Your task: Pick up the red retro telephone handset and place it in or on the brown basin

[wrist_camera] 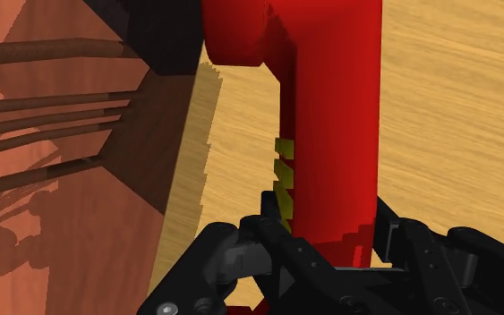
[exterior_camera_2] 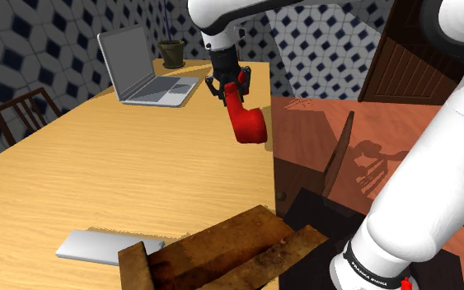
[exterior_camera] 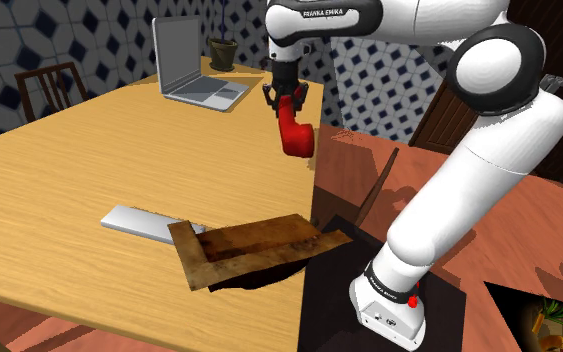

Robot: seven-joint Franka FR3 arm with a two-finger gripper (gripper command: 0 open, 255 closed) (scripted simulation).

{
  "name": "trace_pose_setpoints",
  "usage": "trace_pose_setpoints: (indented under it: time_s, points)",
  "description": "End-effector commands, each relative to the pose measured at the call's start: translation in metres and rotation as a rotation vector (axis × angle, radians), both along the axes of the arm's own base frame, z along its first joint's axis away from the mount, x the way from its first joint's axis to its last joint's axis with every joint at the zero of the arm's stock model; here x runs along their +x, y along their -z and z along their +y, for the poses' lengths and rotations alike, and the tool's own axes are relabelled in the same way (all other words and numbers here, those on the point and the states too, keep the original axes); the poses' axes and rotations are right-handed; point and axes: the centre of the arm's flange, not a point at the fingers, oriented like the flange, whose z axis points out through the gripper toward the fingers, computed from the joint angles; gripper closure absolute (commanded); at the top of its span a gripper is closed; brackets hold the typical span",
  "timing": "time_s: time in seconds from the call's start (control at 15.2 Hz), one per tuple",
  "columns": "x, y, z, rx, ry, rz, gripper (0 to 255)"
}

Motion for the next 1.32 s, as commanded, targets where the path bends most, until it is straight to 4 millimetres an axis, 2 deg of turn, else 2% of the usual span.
trace_pose_setpoints:
  time_s: [0.0, 0.66, 1.25]
  points:
    - [0.000, -0.012, 0.000, 0.000, 0.000, -0.001, 255]
    - [0.000, -0.064, 0.000, 0.000, 0.000, -0.001, 255]
    - [-0.060, -0.066, 0.103, 0.000, 0.000, -0.001, 255]
